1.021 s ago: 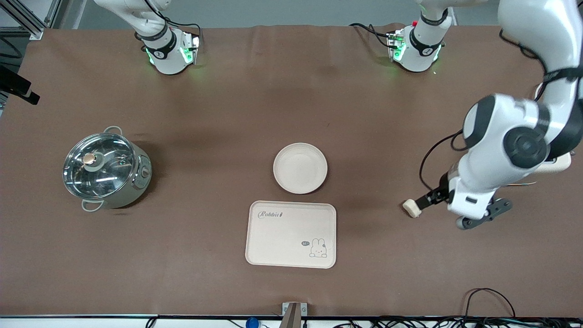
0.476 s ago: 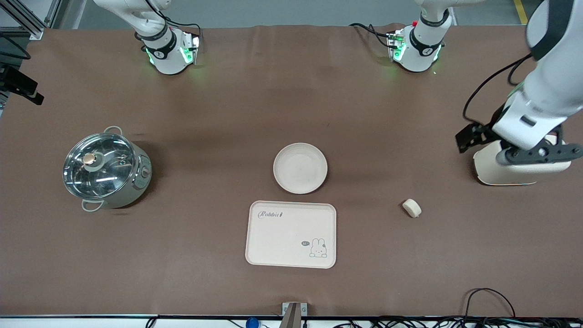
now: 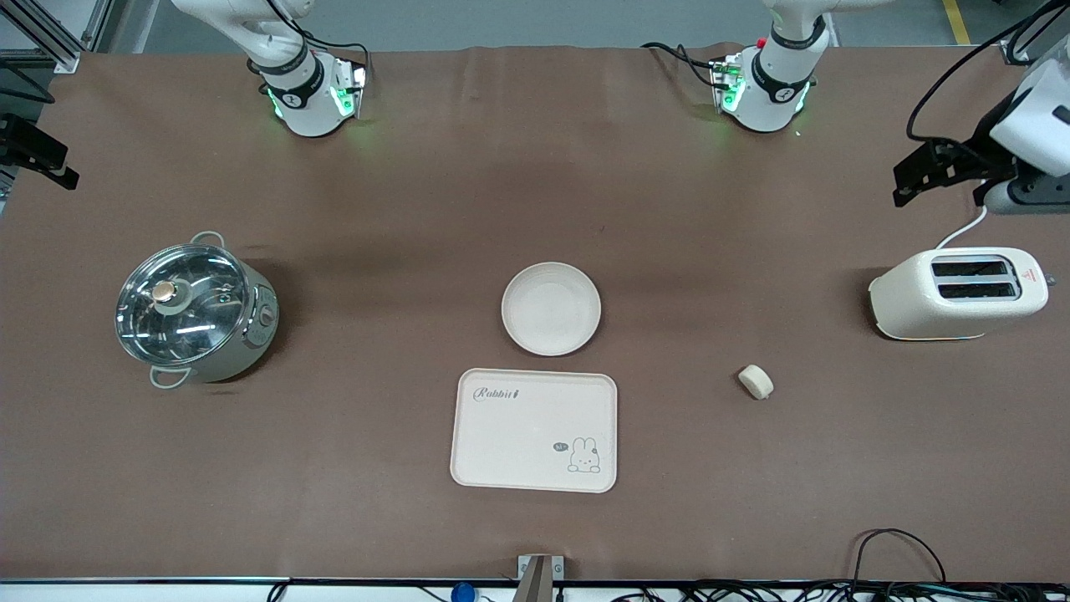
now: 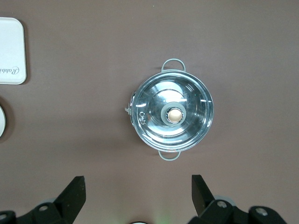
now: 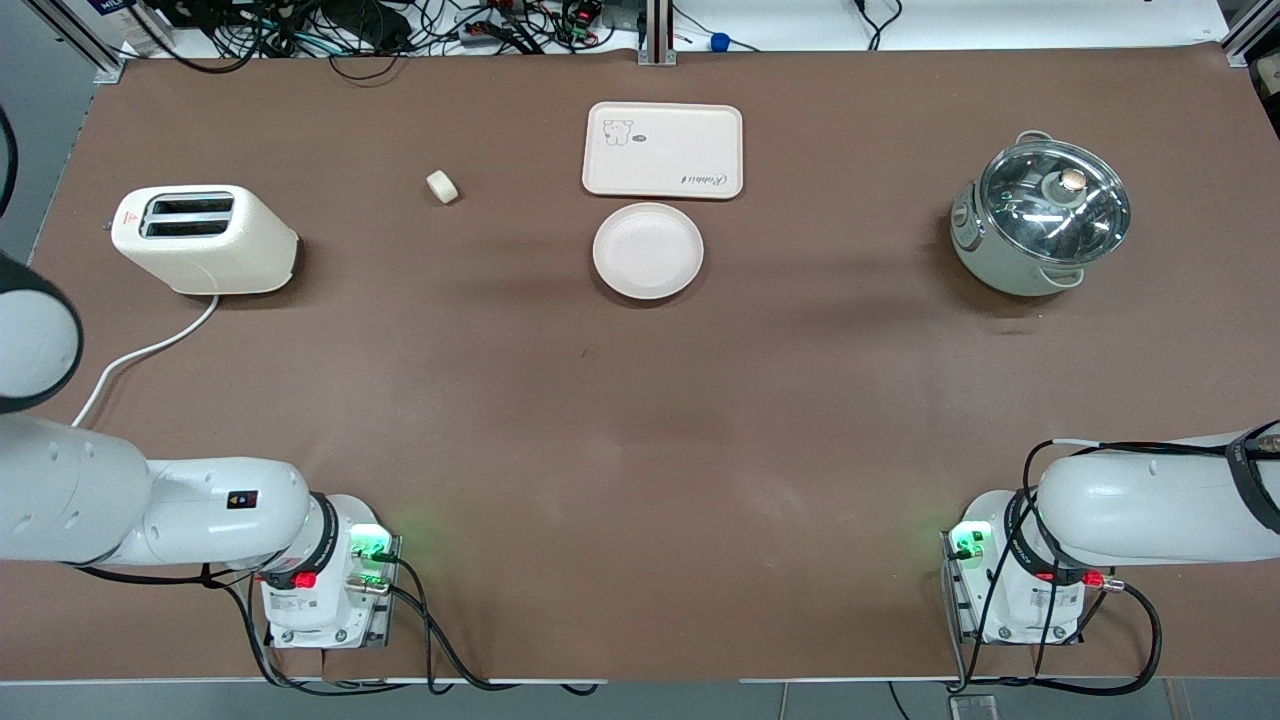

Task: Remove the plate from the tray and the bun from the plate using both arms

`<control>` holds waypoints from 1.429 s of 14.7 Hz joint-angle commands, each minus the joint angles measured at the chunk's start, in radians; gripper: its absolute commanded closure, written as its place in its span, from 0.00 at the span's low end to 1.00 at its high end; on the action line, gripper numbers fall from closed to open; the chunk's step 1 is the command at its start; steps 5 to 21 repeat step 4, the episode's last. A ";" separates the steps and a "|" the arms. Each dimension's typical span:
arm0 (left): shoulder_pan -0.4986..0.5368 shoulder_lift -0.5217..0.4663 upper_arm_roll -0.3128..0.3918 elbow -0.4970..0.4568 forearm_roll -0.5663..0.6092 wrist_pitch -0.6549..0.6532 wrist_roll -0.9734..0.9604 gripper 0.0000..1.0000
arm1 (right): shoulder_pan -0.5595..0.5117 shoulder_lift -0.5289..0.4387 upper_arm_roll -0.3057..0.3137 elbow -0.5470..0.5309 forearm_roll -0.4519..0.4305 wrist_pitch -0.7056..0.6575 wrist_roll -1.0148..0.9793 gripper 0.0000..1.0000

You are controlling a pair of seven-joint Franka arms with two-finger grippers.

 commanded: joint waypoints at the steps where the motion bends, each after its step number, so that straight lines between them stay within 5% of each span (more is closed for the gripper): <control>1: -0.010 -0.052 0.003 -0.049 -0.010 -0.028 0.011 0.00 | -0.004 -0.004 0.001 -0.003 -0.012 0.004 -0.012 0.00; 21: -0.008 -0.052 0.002 -0.032 0.002 -0.031 0.008 0.00 | -0.003 -0.004 0.001 -0.003 -0.009 0.006 -0.012 0.00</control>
